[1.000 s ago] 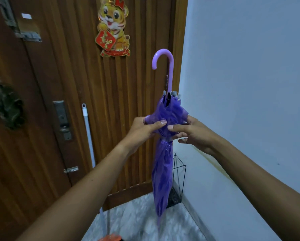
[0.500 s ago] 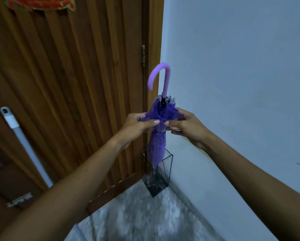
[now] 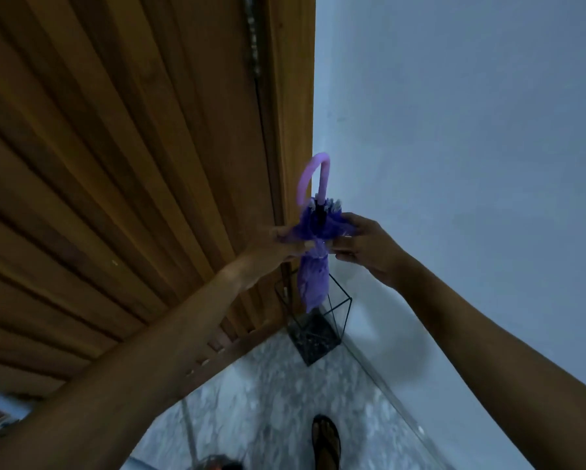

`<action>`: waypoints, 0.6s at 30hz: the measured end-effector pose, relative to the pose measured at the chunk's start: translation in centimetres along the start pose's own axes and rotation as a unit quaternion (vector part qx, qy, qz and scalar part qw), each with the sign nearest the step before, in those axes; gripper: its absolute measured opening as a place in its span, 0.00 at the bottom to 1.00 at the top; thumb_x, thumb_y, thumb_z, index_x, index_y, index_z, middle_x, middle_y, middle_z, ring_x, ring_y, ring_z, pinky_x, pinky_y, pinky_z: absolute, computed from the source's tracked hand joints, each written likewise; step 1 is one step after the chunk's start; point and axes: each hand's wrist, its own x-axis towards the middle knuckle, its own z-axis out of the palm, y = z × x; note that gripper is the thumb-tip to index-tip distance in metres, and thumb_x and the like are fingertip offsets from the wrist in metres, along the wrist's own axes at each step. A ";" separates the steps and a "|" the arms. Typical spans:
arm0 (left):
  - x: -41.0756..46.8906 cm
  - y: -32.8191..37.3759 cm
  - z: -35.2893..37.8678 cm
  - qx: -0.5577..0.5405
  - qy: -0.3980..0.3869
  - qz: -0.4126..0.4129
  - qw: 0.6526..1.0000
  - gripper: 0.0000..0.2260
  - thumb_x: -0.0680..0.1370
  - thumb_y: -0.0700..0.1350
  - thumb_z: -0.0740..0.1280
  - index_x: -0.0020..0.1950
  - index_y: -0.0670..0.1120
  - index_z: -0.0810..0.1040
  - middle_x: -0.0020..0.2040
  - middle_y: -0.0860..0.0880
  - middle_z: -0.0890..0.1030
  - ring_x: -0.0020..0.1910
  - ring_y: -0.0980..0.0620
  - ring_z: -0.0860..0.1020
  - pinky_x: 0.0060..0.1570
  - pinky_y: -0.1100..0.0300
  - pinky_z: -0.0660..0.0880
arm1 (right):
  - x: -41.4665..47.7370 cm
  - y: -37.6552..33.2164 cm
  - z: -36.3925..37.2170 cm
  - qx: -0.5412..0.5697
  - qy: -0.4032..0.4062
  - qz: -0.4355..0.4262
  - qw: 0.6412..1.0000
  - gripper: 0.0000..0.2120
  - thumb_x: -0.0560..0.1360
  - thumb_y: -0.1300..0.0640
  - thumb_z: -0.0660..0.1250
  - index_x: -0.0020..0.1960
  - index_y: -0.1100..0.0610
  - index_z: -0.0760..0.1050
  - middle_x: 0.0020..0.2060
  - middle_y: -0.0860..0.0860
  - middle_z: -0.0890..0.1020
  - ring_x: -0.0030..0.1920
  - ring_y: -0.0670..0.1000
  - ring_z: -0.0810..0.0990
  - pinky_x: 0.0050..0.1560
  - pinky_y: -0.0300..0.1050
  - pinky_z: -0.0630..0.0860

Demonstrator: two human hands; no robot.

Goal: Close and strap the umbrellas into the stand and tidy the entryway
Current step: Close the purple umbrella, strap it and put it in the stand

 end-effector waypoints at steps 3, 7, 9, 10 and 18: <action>5.5 -2.8 0.0 -0.004 0.016 -0.061 0.998 0.14 0.77 0.39 0.71 0.63 0.38 0.80 0.48 0.49 0.84 0.41 0.62 0.82 0.42 0.69 0.78 | 5.3 3.3 -1.6 0.011 -0.014 0.043 0.999 0.18 0.72 0.71 0.73 0.59 0.56 0.79 0.51 0.58 0.83 0.46 0.53 0.81 0.45 0.44 0.79; 11.7 -8.5 0.6 -0.027 0.082 -0.113 0.990 0.14 0.77 0.33 0.70 0.61 0.29 0.78 0.37 0.52 0.84 0.33 0.64 0.81 0.37 0.70 0.77 | 11.7 8.5 -2.8 0.017 -0.050 0.098 0.994 0.17 0.72 0.70 0.74 0.57 0.56 0.79 0.52 0.56 0.84 0.47 0.52 0.82 0.48 0.44 0.80; 14.1 -11.1 1.0 -0.036 0.089 -0.131 0.987 0.15 0.78 0.31 0.68 0.63 0.28 0.76 0.35 0.55 0.86 0.33 0.65 0.81 0.38 0.71 0.78 | 14.4 11.3 -2.9 0.022 -0.046 0.119 0.992 0.17 0.72 0.71 0.73 0.58 0.59 0.79 0.52 0.58 0.83 0.47 0.54 0.82 0.49 0.47 0.79; 15.2 -12.3 1.2 -0.031 0.095 -0.130 0.987 0.15 0.78 0.31 0.66 0.65 0.28 0.75 0.40 0.51 0.86 0.33 0.65 0.81 0.39 0.72 0.77 | 15.5 12.6 -2.8 0.026 -0.041 0.129 0.990 0.16 0.72 0.72 0.73 0.57 0.59 0.78 0.50 0.58 0.82 0.46 0.54 0.81 0.48 0.46 0.79; 22.0 -23.6 2.2 -0.049 0.200 -0.185 0.961 0.13 0.76 0.39 0.73 0.57 0.33 0.82 0.50 0.37 0.84 0.46 0.46 0.84 0.52 0.52 0.81 | 21.9 24.8 -1.1 -0.023 0.015 0.143 0.989 0.12 0.74 0.69 0.72 0.54 0.60 0.77 0.37 0.53 0.80 0.32 0.46 0.77 0.32 0.39 0.73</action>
